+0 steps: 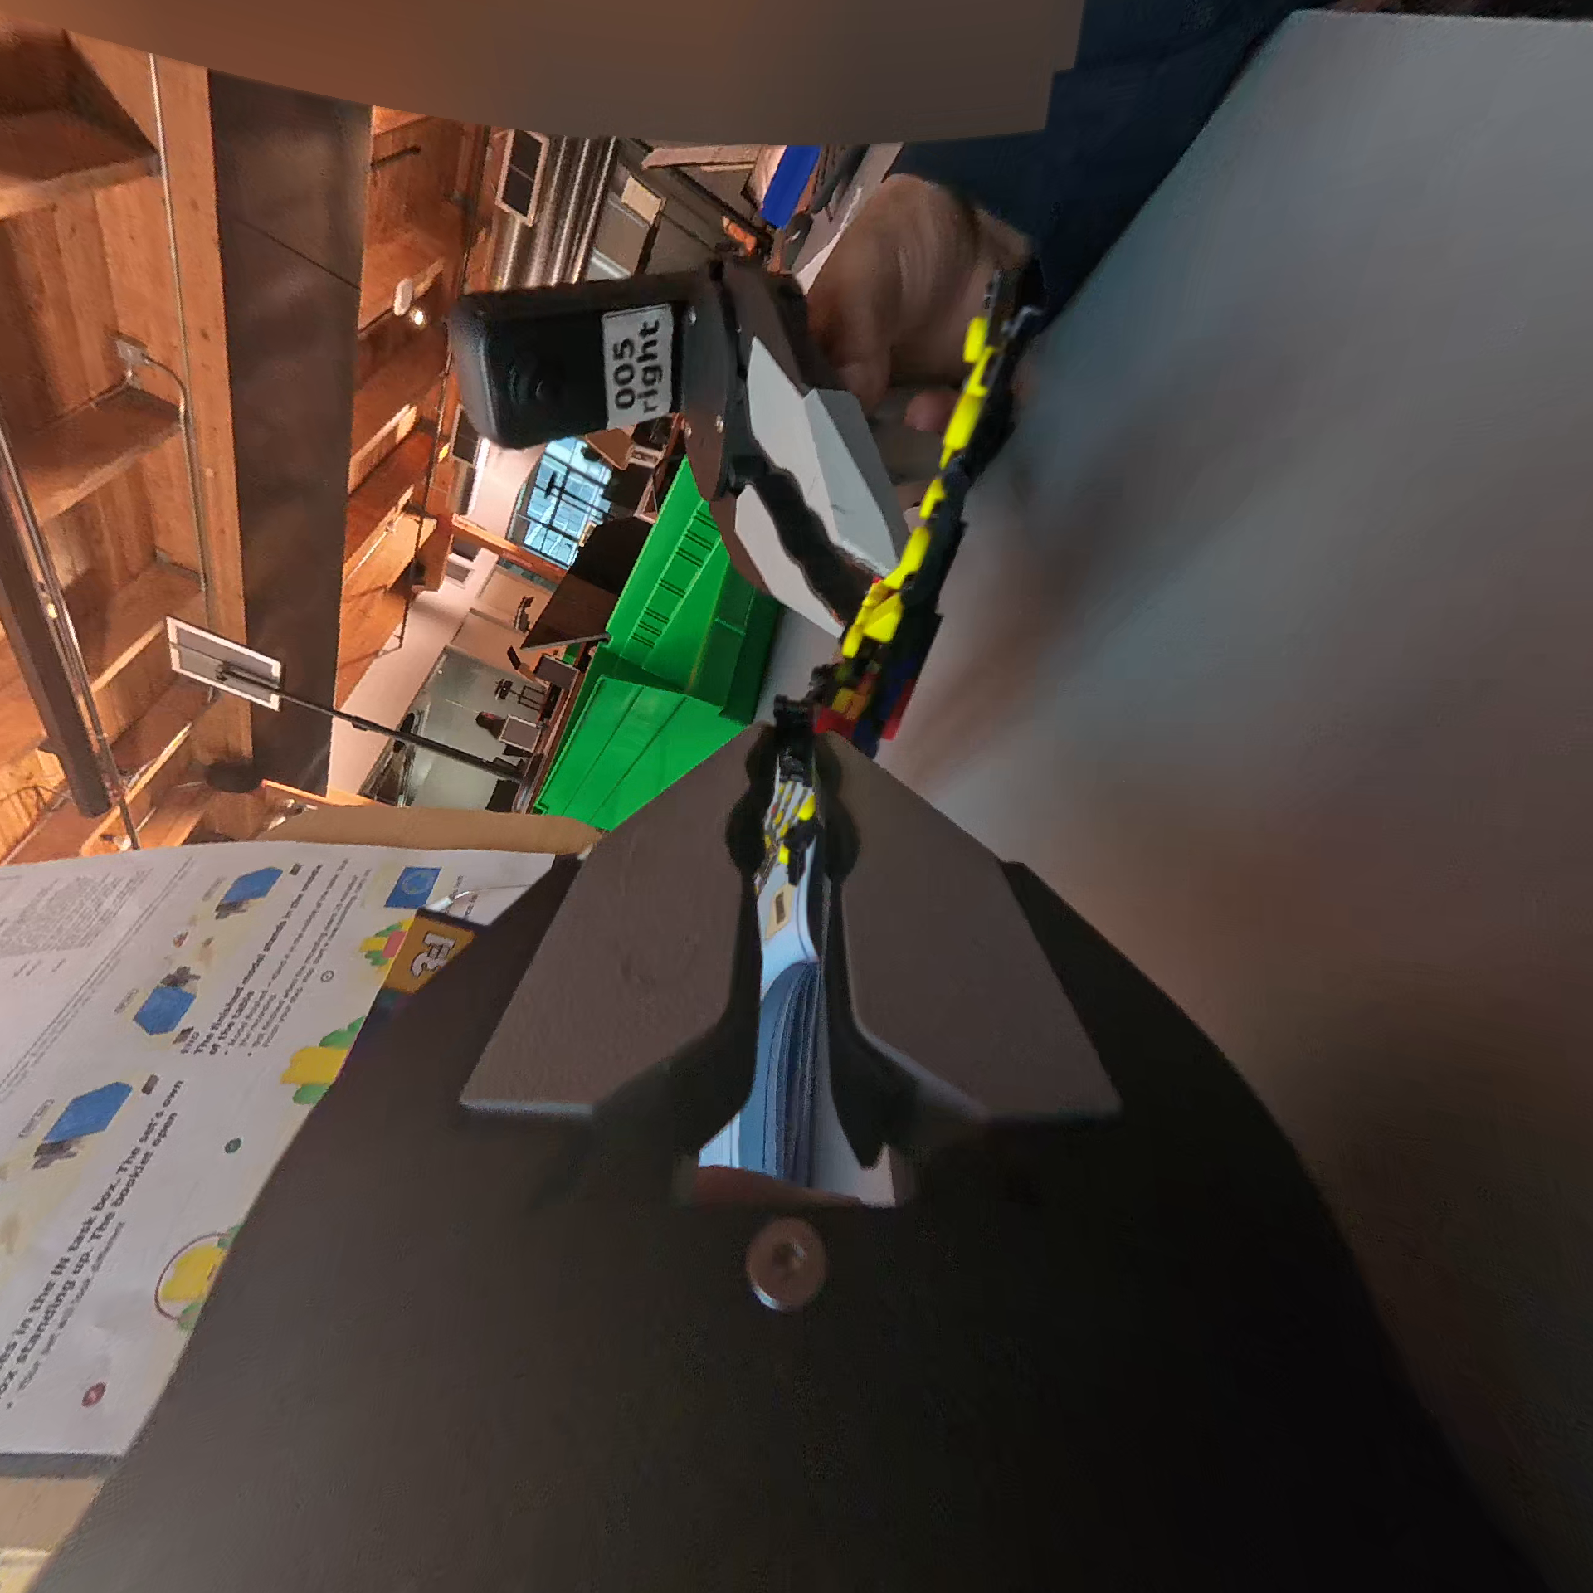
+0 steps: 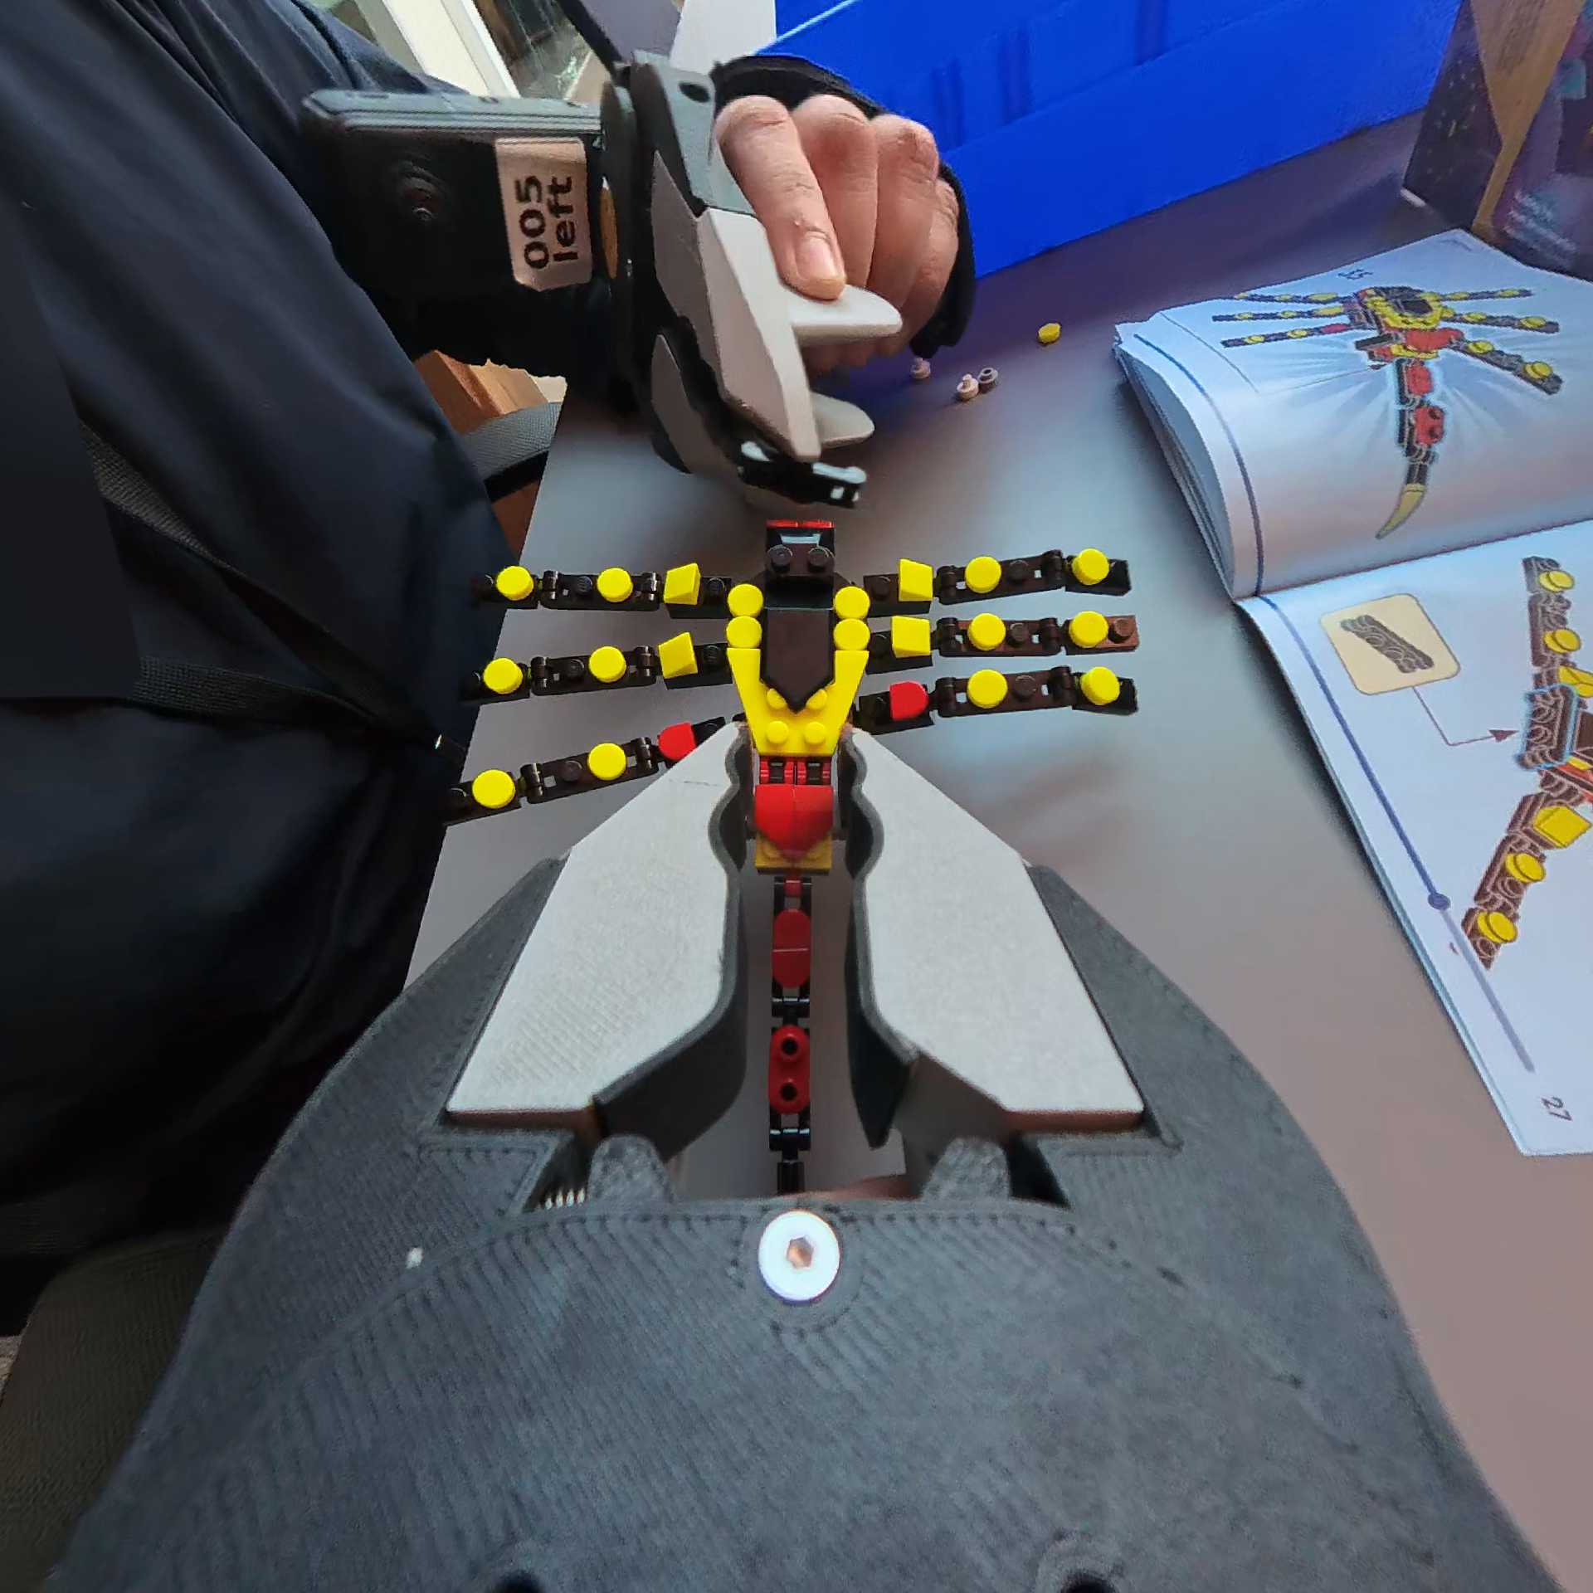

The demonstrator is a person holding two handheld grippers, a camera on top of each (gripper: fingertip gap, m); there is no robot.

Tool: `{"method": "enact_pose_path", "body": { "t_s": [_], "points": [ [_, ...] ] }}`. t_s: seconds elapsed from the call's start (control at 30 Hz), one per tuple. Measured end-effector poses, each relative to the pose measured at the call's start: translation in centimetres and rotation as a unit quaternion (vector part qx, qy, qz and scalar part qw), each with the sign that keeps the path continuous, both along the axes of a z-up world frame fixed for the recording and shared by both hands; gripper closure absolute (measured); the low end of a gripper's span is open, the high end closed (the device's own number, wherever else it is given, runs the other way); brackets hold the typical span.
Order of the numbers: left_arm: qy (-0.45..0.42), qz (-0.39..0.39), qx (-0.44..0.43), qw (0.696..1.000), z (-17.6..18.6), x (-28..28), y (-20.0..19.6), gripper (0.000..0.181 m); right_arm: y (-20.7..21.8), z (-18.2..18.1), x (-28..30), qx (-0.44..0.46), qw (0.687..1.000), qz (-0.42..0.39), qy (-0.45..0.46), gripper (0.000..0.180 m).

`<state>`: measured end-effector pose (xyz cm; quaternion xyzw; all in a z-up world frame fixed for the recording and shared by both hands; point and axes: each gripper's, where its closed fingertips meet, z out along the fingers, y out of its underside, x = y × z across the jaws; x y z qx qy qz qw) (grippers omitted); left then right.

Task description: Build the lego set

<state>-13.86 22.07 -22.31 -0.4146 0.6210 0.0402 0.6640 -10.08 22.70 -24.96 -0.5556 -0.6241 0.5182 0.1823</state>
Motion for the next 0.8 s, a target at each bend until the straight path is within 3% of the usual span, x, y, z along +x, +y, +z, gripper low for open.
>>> {"method": "enact_pose_path", "body": {
  "t_s": [0.8],
  "points": [
    [0.056, 0.005, 0.006, 0.998, -1.6, 0.2, 0.1, 0.175, -0.3, -0.3, 0.2, -0.051, 0.998, 0.004, -0.024, 0.164]
  ]
}}
